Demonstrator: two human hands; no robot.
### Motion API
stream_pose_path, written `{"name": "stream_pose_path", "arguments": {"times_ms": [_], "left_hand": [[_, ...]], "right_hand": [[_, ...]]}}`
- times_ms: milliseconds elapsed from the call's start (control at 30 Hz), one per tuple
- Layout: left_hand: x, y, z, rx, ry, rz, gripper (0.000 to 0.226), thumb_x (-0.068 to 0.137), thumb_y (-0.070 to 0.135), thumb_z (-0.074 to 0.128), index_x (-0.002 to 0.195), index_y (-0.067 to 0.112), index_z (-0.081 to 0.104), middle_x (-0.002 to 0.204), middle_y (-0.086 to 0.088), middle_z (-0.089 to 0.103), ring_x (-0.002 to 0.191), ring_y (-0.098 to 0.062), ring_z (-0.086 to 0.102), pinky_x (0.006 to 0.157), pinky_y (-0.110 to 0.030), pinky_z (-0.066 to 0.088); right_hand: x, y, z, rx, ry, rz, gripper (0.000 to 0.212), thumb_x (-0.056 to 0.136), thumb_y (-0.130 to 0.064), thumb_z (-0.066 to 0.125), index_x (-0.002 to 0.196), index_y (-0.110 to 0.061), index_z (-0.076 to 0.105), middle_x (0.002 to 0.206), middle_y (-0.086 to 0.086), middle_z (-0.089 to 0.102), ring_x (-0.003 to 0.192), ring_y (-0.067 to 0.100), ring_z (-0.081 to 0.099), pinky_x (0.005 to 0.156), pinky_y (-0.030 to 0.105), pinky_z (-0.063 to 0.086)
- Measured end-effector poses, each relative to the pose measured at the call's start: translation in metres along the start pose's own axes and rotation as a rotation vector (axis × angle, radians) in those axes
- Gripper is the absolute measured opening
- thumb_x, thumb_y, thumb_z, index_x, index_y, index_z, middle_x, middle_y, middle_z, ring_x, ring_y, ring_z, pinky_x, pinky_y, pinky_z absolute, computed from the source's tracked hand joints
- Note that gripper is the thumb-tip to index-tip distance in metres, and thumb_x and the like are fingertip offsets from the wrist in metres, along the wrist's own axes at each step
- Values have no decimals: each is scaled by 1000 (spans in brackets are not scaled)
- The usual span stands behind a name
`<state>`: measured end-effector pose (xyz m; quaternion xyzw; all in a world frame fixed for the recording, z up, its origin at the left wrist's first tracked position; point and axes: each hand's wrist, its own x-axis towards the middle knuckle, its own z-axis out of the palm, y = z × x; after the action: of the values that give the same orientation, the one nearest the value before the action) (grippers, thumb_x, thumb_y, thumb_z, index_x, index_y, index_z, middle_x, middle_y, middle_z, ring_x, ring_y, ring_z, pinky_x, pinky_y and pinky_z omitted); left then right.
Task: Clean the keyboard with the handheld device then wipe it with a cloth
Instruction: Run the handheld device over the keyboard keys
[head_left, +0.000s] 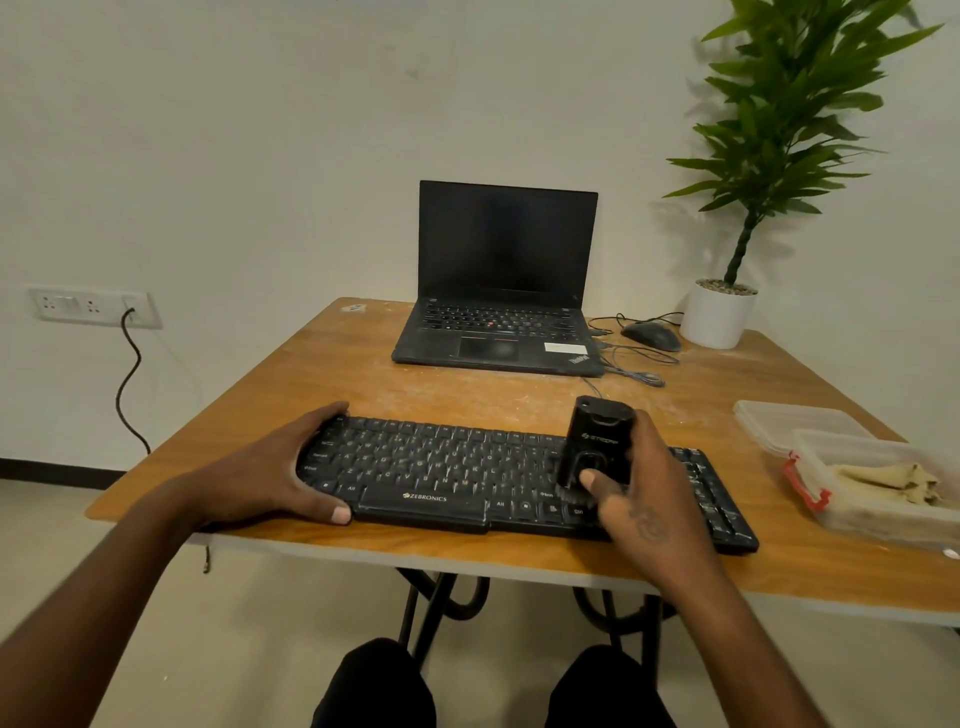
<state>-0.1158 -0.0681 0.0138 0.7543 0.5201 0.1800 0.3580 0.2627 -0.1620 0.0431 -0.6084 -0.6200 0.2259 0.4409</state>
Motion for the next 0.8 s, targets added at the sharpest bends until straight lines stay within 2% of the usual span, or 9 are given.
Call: {"name": "stream_pose_path", "arguments": {"times_ms": [167,267,333,400,467,600,800], "left_hand": [[0,1,0,5,-9,-2,131,53,61,93,155,54,11,151,17,34,127,-2,46,91,-15,42],[0,0,0,7,-14,-5,131,55,59,94,156,54,11,152,16,33,126,-2,47,91,-15,43],[0,-1,-1,7,-13,-3,130,55,59,94,155,54,12,152,17,33,126,-2,47,91,-15,43],[0,-1,-1,11,-11,2,130,54,61,94,155,55,12,152,17,33,127,-1,46,93,-16,43],[1,-3,0,9,-5,3,131,53,62,94,155,55,12,151,19,33,126,0,45,93,-17,42],[3,-5,-1,9,-6,2,130,54,60,94,154,56,11,152,17,32,128,-3,45,95,-18,42],[2,-5,0,13,-7,2,128,57,57,95,155,55,12,151,18,33,126,0,45,92,-16,42]], "right_hand": [[11,-18,34,-6,-54,-63,42,93,-3,65,120,-24,41,102,-10,60,87,1,59,55,15,47],[20,-28,52,-4,-107,-106,40,94,-5,65,123,-22,42,102,-4,63,79,5,59,54,15,46],[24,-28,53,-7,-134,-115,42,94,-5,64,127,-21,42,104,-4,63,78,1,57,52,12,46],[25,-23,41,24,-132,-75,46,94,-5,64,130,-22,41,104,-11,59,84,-1,57,54,13,48],[26,-15,25,27,-84,-34,47,93,-5,65,129,-24,41,100,-15,56,88,4,61,59,18,50],[32,-7,12,-51,13,-31,47,92,-4,67,127,-23,43,98,-17,56,84,-2,55,64,16,42],[40,-25,51,-48,-78,-116,43,92,-6,67,125,-19,43,98,-12,58,82,-5,54,60,12,40]]}}
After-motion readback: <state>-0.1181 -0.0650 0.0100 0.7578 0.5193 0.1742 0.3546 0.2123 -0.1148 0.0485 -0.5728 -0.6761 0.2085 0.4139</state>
